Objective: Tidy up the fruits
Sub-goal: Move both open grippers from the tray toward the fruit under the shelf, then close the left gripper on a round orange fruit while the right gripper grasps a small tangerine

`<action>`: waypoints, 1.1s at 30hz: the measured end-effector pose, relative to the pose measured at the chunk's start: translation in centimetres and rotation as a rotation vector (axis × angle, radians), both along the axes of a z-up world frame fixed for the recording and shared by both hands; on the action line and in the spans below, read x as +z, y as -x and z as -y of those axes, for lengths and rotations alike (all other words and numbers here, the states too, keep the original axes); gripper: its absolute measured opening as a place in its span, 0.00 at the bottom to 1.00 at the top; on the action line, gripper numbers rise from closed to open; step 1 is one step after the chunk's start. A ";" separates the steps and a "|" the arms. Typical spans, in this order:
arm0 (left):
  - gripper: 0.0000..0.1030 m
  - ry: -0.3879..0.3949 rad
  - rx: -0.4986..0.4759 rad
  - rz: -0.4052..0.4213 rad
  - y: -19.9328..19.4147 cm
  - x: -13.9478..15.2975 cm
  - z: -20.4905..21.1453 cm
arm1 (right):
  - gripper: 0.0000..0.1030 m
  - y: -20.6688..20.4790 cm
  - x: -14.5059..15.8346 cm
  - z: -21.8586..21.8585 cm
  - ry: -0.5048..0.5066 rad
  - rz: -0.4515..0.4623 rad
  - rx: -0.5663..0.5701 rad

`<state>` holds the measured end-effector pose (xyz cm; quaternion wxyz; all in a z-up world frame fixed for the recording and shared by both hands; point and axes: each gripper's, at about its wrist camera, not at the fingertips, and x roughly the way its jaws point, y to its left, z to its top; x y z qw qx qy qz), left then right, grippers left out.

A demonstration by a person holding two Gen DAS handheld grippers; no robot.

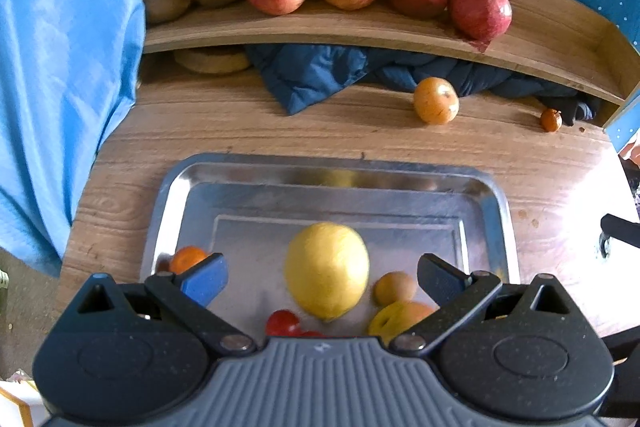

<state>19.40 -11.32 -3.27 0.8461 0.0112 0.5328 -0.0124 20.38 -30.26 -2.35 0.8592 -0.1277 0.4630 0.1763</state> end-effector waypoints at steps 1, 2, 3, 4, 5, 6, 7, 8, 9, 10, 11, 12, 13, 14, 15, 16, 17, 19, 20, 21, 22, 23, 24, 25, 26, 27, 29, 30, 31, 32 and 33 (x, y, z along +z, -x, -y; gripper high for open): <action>0.99 -0.002 -0.001 0.004 -0.2 0.0 0.3 | 0.99 -0.1 -0.1 0.2 -0.003 -0.003 -0.001; 0.99 -0.004 -0.001 0.008 -0.3 -0.1 0.7 | 0.99 -0.2 -0.2 0.5 -0.005 -0.005 -0.003; 0.99 -0.007 -0.003 0.010 -0.5 -0.1 1.0 | 0.99 -0.3 -0.3 0.8 -0.008 -0.007 -0.005; 0.99 -0.010 -0.005 0.012 -0.7 -0.2 1.4 | 0.99 -0.4 -0.4 1.1 -0.010 -0.009 -0.007; 0.99 -0.013 -0.007 0.013 -0.9 -0.3 1.8 | 0.99 -0.5 -0.5 1.5 -0.014 -0.011 -0.010; 0.99 -0.017 -0.008 0.014 -1.1 -0.4 2.2 | 0.99 -0.6 -0.6 1.8 -0.018 -0.011 -0.014; 0.99 -0.020 -0.009 0.015 -1.3 -0.4 2.6 | 0.99 -0.7 -0.7 2.2 -0.024 -0.012 -0.020; 0.99 -0.023 -0.009 0.015 -1.5 -0.5 2.9 | 0.99 -0.9 -0.8 2.6 -0.029 -0.012 -0.024; 0.99 -0.025 -0.010 0.016 -1.7 -0.5 3.3 | 0.99 -1.0 -0.9 3.0 -0.034 -0.014 -0.029; 0.99 -0.027 -0.011 0.017 -1.9 -0.5 3.7 | 0.99 -1.2 -1.1 3.4 -0.039 -0.016 -0.035; 0.99 -0.029 -0.011 0.018 -2.1 -0.6 4.0 | 0.99 -1.5 -1.2 3.6 -0.043 -0.017 -0.038; 0.99 -0.031 -0.012 0.018 -2.3 -0.6 4.2 | 0.99 -1.7 -1.4 3.9 -0.047 -0.018 -0.042; 0.99 -0.033 -0.011 0.018 -2.6 -0.7 4.6 | 0.99 -1.8 -1.5 4.2 -0.048 -0.017 -0.045; 0.99 -0.035 -0.011 0.018 -2.8 -0.8 4.9 | 0.99 -2.0 -1.6 4.4 -0.050 -0.015 -0.045; 0.99 -0.037 -0.012 0.018 -3.0 -0.8 5.1 | 0.99 -2.2 -1.6 4.7 -0.053 -0.013 -0.046; 0.99 -0.040 -0.012 0.018 -3.3 -0.9 5.4 | 0.99 -2.4 -1.7 5.0 -0.054 -0.012 -0.047; 0.99 -0.041 -0.012 0.018 -3.5 -1.0 5.7 | 0.99 -2.7 -1.8 5.2 -0.055 -0.010 -0.048; 0.99 -0.044 -0.010 0.018 -4.0 -1.2 6.3 | 0.99 -3.2 -2.0 5.7 -0.055 -0.006 -0.051; 0.99 -0.045 -0.009 0.017 -4.2 -1.3 6.5 | 0.99 -3.6 -2.1 6.0 -0.055 -0.004 -0.054; 0.99 -0.047 -0.006 0.016 -4.5 -1.4 6.8 | 0.99 -3.8 -2.2 6.3 -0.055 -0.001 -0.057; 0.99 -0.048 -0.004 0.014 -4.8 -1.6 7.1 | 0.99 -4.2 -2.3 6.6 -0.055 0.001 -0.061; 0.99 -0.049 -0.002 0.014 -5.1 -1.6 7.3 | 0.99 -4.6 -2.4 6.9 -0.056 0.003 -0.065; 0.99 -0.050 0.001 0.014 -5.4 -1.8 7.6 | 0.99 -4.9 -2.5 7.2 -0.058 0.005 -0.071; 0.99 -0.051 0.004 0.014 -5.7 -1.9 7.8 | 0.99 -5.2 -2.7 7.5 -0.061 0.004 -0.076; 0.99 -0.053 0.006 0.014 -6.1 -2.0 8.0 | 0.99 -5.6 -2.8 7.8 -0.065 0.003 -0.080; 0.99 -0.054 0.009 0.013 -6.4 -2.1 8.2 | 0.99 -5.9 -3.0 8.0 -0.068 0.003 -0.083; 0.99 -0.057 0.013 0.013 -7.0 -2.2 8.6 | 0.99 -6.6 -3.3 8.5 -0.072 0.003 -0.087; 0.99 -0.058 0.015 0.013 -7.4 -2.3 8.8 | 0.99 -6.9 -3.5 8.6 -0.074 0.002 -0.089; 0.99 -0.059 0.016 0.014 -7.7 -2.4 9.0 | 0.99 -7.3 -3.7 8.8 -0.076 0.001 -0.092; 0.99 -0.060 0.018 0.014 -8.1 -2.5 9.1 | 0.99 -7.7 -3.9 9.0 -0.077 -0.001 -0.095; 0.99 -0.061 0.019 0.013 -8.4 -2.6 9.3 | 0.99 -8.0 -4.1 9.1 -0.076 -0.001 -0.098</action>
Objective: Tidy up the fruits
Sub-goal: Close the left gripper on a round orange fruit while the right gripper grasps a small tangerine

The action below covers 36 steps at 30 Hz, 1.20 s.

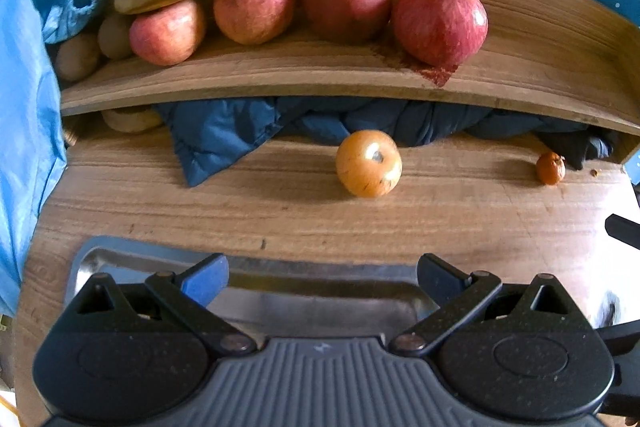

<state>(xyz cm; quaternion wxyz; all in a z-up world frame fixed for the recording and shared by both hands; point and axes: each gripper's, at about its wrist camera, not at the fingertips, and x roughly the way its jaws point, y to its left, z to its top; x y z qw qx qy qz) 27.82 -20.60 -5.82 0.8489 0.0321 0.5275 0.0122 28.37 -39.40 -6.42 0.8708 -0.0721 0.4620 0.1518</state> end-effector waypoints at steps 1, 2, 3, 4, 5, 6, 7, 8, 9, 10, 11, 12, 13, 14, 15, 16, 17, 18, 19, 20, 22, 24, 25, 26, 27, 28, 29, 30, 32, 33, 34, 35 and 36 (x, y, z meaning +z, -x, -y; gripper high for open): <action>0.99 0.000 0.002 0.000 -0.4 -0.1 0.1 | 0.99 -0.4 -0.2 0.2 0.001 0.001 -0.003; 0.99 -0.001 0.003 0.000 -0.7 -0.2 0.2 | 0.99 -0.8 -0.4 0.3 0.001 0.001 -0.006; 0.99 -0.003 0.004 -0.001 -1.0 -0.3 0.3 | 0.99 -1.1 -0.6 0.5 0.001 -0.001 -0.011; 0.99 -0.004 0.004 -0.001 -1.5 -0.4 0.5 | 0.99 -1.6 -0.9 0.7 0.000 -0.002 -0.017; 0.99 -0.005 0.004 -0.001 -1.8 -0.6 0.7 | 0.99 -1.9 -1.1 0.9 -0.002 -0.003 -0.022; 0.99 -0.007 0.004 -0.002 -2.1 -0.7 0.8 | 0.99 -2.3 -1.3 1.0 -0.004 -0.003 -0.028; 0.99 -0.008 0.004 -0.002 -2.4 -0.8 1.0 | 0.99 -2.7 -1.5 1.2 -0.007 -0.003 -0.034; 0.99 -0.009 0.004 -0.001 -2.6 -0.8 1.1 | 0.99 -3.1 -1.7 1.4 -0.008 -0.004 -0.042; 0.99 -0.010 0.005 -0.001 -2.9 -0.9 1.3 | 0.99 -3.5 -1.9 1.6 -0.011 -0.005 -0.049; 0.99 -0.011 0.006 -0.001 -3.2 -1.0 1.4 | 0.99 -3.8 -2.1 1.7 -0.015 -0.008 -0.054; 0.99 -0.012 0.006 0.000 -3.5 -1.1 1.5 | 0.98 -4.1 -2.3 1.9 -0.022 -0.012 -0.059; 0.99 -0.012 0.007 0.001 -3.7 -1.2 1.7 | 0.98 -4.5 -2.4 2.1 -0.036 -0.016 -0.063; 0.99 -0.013 0.007 0.002 -4.0 -1.3 1.8 | 0.97 -4.7 -2.5 2.2 -0.048 -0.017 -0.066; 0.99 -0.014 0.009 0.003 -4.2 -1.4 1.9 | 0.97 -5.0 -2.6 2.4 -0.059 -0.019 -0.070; 0.99 -0.014 0.009 0.004 -4.4 -1.4 2.0 | 0.97 -5.3 -2.6 2.5 -0.067 -0.020 -0.072; 0.99 -0.015 0.010 0.005 -4.6 -1.5 2.0 | 0.95 -5.5 -2.7 2.6 -0.072 -0.023 -0.073; 0.99 -0.016 0.012 0.006 -4.8 -1.6 2.0 | 0.94 -5.8 -2.9 2.7 -0.074 -0.025 -0.074; 0.99 -0.016 0.013 0.007 -5.0 -1.6 2.0 | 0.93 -6.0 -3.0 2.8 -0.077 -0.027 -0.075; 0.99 -0.016 0.015 0.007 -5.1 -1.7 2.0 | 0.92 -6.2 -3.1 2.8 -0.080 -0.028 -0.078; 0.99 -0.017 0.017 0.007 -5.3 -1.7 2.0 | 0.90 -6.4 -3.2 2.9 -0.084 -0.030 -0.081; 0.99 -0.018 0.022 0.007 -5.6 -1.9 1.9 | 0.88 -6.7 -3.4 3.0 -0.093 -0.028 -0.088; 0.99 -0.019 0.026 0.007 -5.8 -2.1 1.9 | 0.85 -7.0 -3.6 3.1 -0.102 -0.028 -0.094; 0.99 -0.018 0.027 0.007 -5.9 -2.1 2.0 | 0.84 -7.2 -3.7 3.1 -0.105 -0.029 -0.096; 0.99 -0.018 0.027 0.007 -5.9 -2.2 2.0 | 0.82 -7.3 -3.8 3.1 -0.107 -0.030 -0.098; 0.99 -0.018 0.028 0.007 -6.0 -2.2 2.0 | 0.81 -7.4 -3.8 3.1 -0.109 -0.032 -0.100; 0.99 -0.018 0.028 0.006 -5.9 -2.2 1.9 | 0.79 -7.5 -3.9 3.2 -0.110 -0.032 -0.102; 0.99 -0.018 0.027 0.006 -5.9 -2.1 1.9 | 0.79 -7.5 -4.0 3.2 -0.111 -0.031 -0.104; 0.99 -0.018 0.028 0.007 -6.0 -2.2 1.9 | 0.78 -7.5 -4.0 3.1 -0.111 -0.030 -0.104; 0.99 -0.019 0.027 0.008 -6.1 -2.2 1.9 | 0.73 -7.6 -4.0 3.0 -0.113 -0.026 -0.102; 0.99 -0.020 0.029 0.011 -6.1 -2.2 1.9 | 0.72 -7.7 -4.0 3.0 -0.114 -0.024 -0.101; 0.99 -0.021 0.029 0.013 -6.2 -2.3 2.0 | 0.70 -7.7 -4.0 3.0 -0.115 -0.022 -0.100; 0.99 -0.021 0.030 0.015 -6.2 -2.4 2.0 | 0.68 -7.7 -4.0 2.9 -0.116 -0.020 -0.100; 0.99 -0.020 0.030 0.018 -6.3 -2.4 2.0 | 0.66 -7.7 -4.0 2.9 -0.115 -0.018 -0.100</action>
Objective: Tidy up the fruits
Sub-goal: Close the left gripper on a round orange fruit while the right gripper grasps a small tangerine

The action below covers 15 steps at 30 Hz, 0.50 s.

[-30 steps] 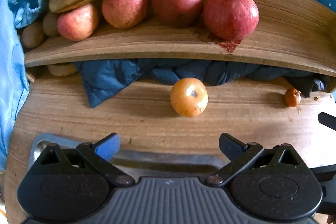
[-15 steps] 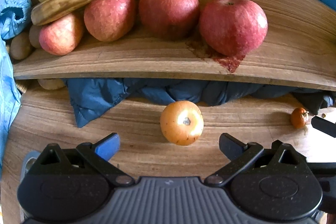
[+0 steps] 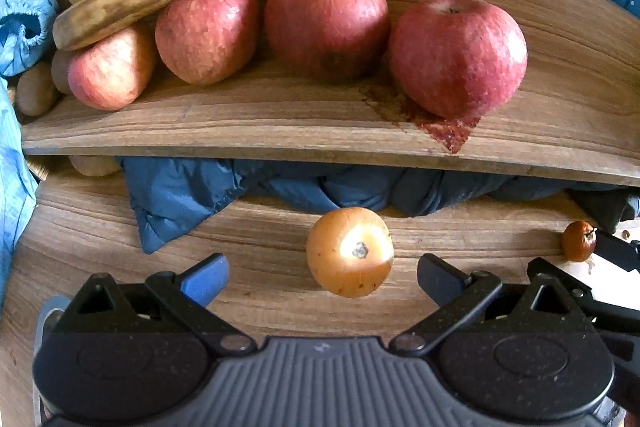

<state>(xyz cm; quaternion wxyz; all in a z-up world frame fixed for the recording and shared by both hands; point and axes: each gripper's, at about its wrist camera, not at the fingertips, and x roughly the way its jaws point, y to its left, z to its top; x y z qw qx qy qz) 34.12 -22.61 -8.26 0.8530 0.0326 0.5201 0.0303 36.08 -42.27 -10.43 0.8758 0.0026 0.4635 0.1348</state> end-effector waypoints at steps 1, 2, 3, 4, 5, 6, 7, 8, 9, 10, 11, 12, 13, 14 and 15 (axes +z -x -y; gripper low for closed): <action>0.99 0.000 0.000 0.002 -0.1 0.0 0.1 | 0.63 0.0 0.0 0.0 0.001 0.002 -0.001; 0.98 0.001 0.000 0.003 -0.3 0.0 0.0 | 0.60 0.0 0.0 0.0 0.001 0.004 -0.003; 0.97 0.003 -0.001 0.004 -0.4 -0.1 0.0 | 0.59 0.0 0.0 0.0 0.001 0.006 -0.005; 0.96 0.004 -0.003 0.005 -0.5 0.0 0.0 | 0.57 0.0 0.0 0.1 0.001 0.008 -0.008; 0.95 0.005 -0.004 0.006 -0.6 0.0 0.0 | 0.54 -0.1 0.0 0.1 0.003 0.009 -0.009; 0.93 0.007 -0.006 0.006 -0.6 -0.1 0.0 | 0.53 0.0 0.0 0.1 0.005 0.011 -0.011; 0.92 0.008 -0.007 0.007 -0.6 0.0 0.2 | 0.49 -0.1 0.0 0.0 0.009 0.013 -0.013; 0.92 0.009 -0.008 0.007 -0.7 0.0 0.2 | 0.47 -0.1 0.0 -0.1 0.012 0.015 -0.014; 0.90 0.009 -0.009 0.008 -0.7 0.0 0.2 | 0.45 -0.1 0.0 -0.2 0.014 0.016 -0.014; 0.88 0.010 -0.008 0.008 -0.7 0.0 0.2 | 0.42 -0.2 0.0 -0.2 0.016 0.017 -0.014; 0.87 0.011 -0.007 0.007 -0.8 0.0 0.2 | 0.41 -0.2 0.0 -0.3 0.018 0.019 -0.014; 0.85 0.013 -0.006 0.007 -0.8 -0.1 0.2 | 0.40 -0.2 0.0 -0.4 0.022 0.021 -0.015; 0.82 0.014 -0.005 0.007 -0.8 -0.1 0.2 | 0.37 -0.1 0.0 -0.4 0.023 0.022 -0.017; 0.81 0.016 -0.005 0.007 -0.8 -0.1 0.2 | 0.34 -0.1 -0.1 -0.4 0.023 0.023 -0.018; 0.81 0.019 -0.003 0.005 -0.9 -0.1 0.2 | 0.32 -0.2 -0.1 -0.4 0.024 0.024 -0.018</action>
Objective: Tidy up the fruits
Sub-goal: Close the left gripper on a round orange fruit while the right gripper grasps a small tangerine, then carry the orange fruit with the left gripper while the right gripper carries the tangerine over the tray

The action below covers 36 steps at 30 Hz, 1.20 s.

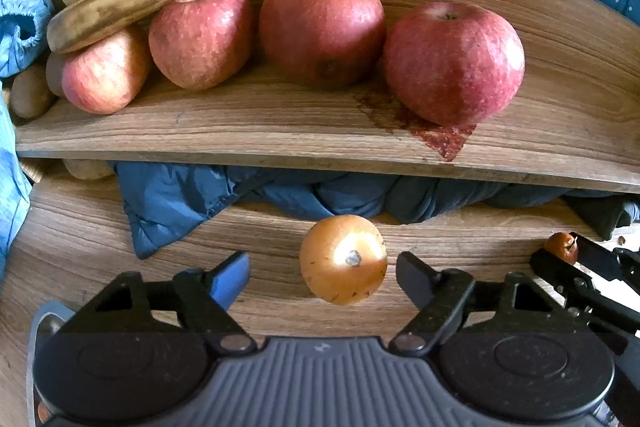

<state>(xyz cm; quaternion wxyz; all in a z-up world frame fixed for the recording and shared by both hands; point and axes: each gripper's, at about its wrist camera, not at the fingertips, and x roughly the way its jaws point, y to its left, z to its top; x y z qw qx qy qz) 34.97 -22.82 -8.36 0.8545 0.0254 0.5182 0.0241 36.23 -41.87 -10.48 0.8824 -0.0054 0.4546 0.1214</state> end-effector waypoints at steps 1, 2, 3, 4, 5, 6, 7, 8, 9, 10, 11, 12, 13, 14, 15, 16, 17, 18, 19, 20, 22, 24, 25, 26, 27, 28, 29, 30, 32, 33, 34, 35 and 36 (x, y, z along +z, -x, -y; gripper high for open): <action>0.80 0.003 0.001 -0.001 0.1 0.0 0.0 | 0.31 0.0 0.0 0.0 -0.008 -0.006 0.007; 0.79 0.007 0.000 -0.004 0.1 -0.1 0.0 | 0.31 0.0 0.0 0.0 -0.008 -0.005 0.008; 0.77 0.009 0.000 -0.006 0.1 -0.1 0.0 | 0.31 0.0 0.0 -0.1 -0.008 -0.005 0.009; 0.75 0.012 -0.001 -0.009 0.1 -0.2 0.1 | 0.31 -0.1 0.0 -0.1 -0.008 -0.004 0.011; 0.74 0.016 -0.001 -0.012 0.2 -0.3 0.0 | 0.31 -0.1 -0.1 -0.2 -0.006 -0.002 0.012; 0.71 0.019 -0.002 -0.014 0.1 -0.4 0.0 | 0.31 -0.1 -0.1 -0.2 -0.006 -0.001 0.011; 0.67 0.022 -0.003 -0.016 0.1 -0.5 0.0 | 0.31 -0.1 -0.1 -0.2 -0.007 -0.001 0.011; 0.65 0.024 -0.003 -0.018 0.0 -0.6 0.0 | 0.31 -0.1 -0.1 -0.2 -0.008 -0.001 0.013; 0.60 0.026 -0.002 -0.021 0.0 -0.7 0.0 | 0.31 -0.1 -0.1 -0.3 -0.009 -0.001 0.015; 0.58 0.029 -0.002 -0.022 0.0 -0.8 0.1 | 0.31 -0.1 -0.1 -0.3 -0.011 -0.002 0.017; 0.56 0.032 -0.002 -0.021 0.0 -0.8 0.1 | 0.30 -0.1 -0.1 -0.3 -0.014 -0.002 0.021; 0.53 0.035 -0.004 -0.020 -0.1 -0.9 0.2 | 0.30 -0.1 -0.1 -0.4 -0.017 -0.003 0.024; 0.50 0.038 -0.006 -0.018 -0.1 -0.9 0.2 | 0.30 -0.1 0.0 -0.5 -0.018 -0.003 0.027; 0.48 0.043 -0.008 -0.016 -0.1 -0.9 0.2 | 0.30 -0.1 0.0 -0.6 -0.021 -0.004 0.030; 0.48 0.043 -0.009 -0.016 -0.1 -1.0 0.3 | 0.30 0.0 0.0 -0.6 -0.024 -0.004 0.034; 0.48 0.044 -0.010 -0.016 0.0 -1.0 0.2 | 0.30 0.0 0.0 -0.7 -0.027 -0.005 0.037; 0.48 0.045 -0.010 -0.016 0.0 -1.0 0.1 | 0.30 0.1 0.0 -0.8 -0.030 -0.006 0.042; 0.48 0.047 -0.010 -0.016 0.1 -1.0 0.1 | 0.30 0.1 0.1 -0.9 -0.032 -0.007 0.046; 0.48 0.049 -0.010 -0.017 0.1 -1.1 0.1 | 0.30 0.1 0.1 -1.0 -0.035 -0.007 0.049; 0.48 0.051 -0.010 -0.017 0.3 -1.0 0.0 | 0.30 0.1 0.1 -1.1 -0.037 -0.008 0.053; 0.48 0.056 -0.011 -0.020 0.5 -0.9 -0.1 | 0.30 0.2 0.1 -1.3 -0.042 -0.010 0.058; 0.48 0.062 -0.015 -0.023 0.8 -0.7 -0.1 | 0.30 0.3 0.1 -1.5 -0.046 -0.011 0.064; 0.48 0.065 -0.017 -0.025 1.0 -0.7 -0.1 | 0.30 0.3 0.1 -1.5 -0.049 -0.012 0.067; 0.48 0.067 -0.020 -0.025 1.1 -0.7 0.0 | 0.30 0.3 0.1 -1.6 -0.051 -0.013 0.071; 0.48 0.070 -0.023 -0.025 1.2 -0.6 0.0 | 0.30 0.4 0.2 -1.7 -0.054 -0.014 0.076; 0.48 0.072 -0.026 -0.026 1.4 -0.6 0.0 | 0.30 0.4 0.2 -1.7 -0.057 -0.015 0.080; 0.48 0.075 -0.029 -0.027 1.5 -0.6 0.0 | 0.30 0.5 0.2 -1.8 -0.059 -0.016 0.084; 0.48 0.077 -0.032 -0.030 1.6 -0.6 0.0 | 0.30 0.6 0.2 -1.8 -0.061 -0.017 0.088; 0.48 0.078 -0.037 -0.031 1.9 -0.6 0.1 | 0.30 0.8 0.2 -1.9 -0.066 -0.020 0.093; 0.47 0.079 -0.038 -0.032 2.0 -0.6 0.0 | 0.30 0.8 0.2 -2.0 -0.068 -0.021 0.097; 0.47 0.080 -0.040 -0.032 2.1 -0.6 0.0 | 0.30 0.9 0.3 -2.0 -0.069 -0.021 0.103; 0.47 0.080 -0.043 -0.032 2.3 -0.6 0.0 | 0.30 1.0 0.3 -2.0 -0.070 -0.022 0.105; 0.47 0.081 -0.045 -0.032 2.4 -0.6 0.0 | 0.30 1.1 0.3 -2.1 -0.070 -0.022 0.106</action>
